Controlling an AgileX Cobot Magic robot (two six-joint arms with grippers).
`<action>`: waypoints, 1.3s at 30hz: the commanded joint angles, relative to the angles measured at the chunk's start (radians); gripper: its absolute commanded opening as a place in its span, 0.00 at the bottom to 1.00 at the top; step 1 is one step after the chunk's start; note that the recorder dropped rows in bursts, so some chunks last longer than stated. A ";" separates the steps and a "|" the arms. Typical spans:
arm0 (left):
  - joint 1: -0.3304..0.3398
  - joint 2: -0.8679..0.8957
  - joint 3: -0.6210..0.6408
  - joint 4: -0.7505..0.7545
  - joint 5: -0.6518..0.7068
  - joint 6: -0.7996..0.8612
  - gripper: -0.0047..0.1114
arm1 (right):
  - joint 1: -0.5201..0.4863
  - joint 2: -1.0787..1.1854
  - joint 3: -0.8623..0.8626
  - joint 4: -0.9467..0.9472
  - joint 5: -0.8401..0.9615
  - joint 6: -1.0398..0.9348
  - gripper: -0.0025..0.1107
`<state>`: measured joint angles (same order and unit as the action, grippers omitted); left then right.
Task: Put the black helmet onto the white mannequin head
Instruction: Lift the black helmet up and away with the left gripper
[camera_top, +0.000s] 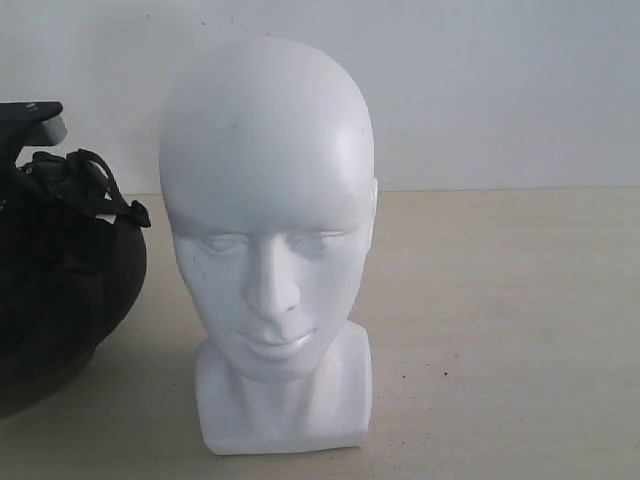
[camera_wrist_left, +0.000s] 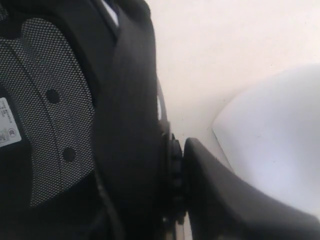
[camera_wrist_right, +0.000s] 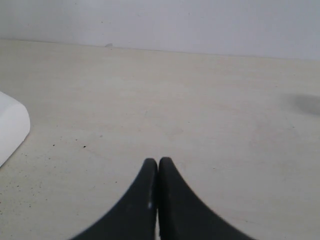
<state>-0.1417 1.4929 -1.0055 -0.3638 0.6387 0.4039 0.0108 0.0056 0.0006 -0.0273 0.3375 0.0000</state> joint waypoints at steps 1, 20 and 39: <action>-0.002 -0.060 -0.007 0.010 -0.082 0.007 0.08 | 0.001 -0.006 -0.001 -0.005 -0.004 0.000 0.02; -0.010 -0.330 0.003 -0.179 -0.474 0.244 0.08 | 0.001 -0.006 -0.001 -0.005 -0.004 0.000 0.02; -0.010 -0.667 0.230 -0.118 -0.903 0.094 0.08 | 0.001 -0.006 -0.001 -0.005 -0.004 0.000 0.02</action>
<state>-0.1477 0.8919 -0.8011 -0.5508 -0.0923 0.5435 0.0108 0.0056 0.0006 -0.0273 0.3375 0.0000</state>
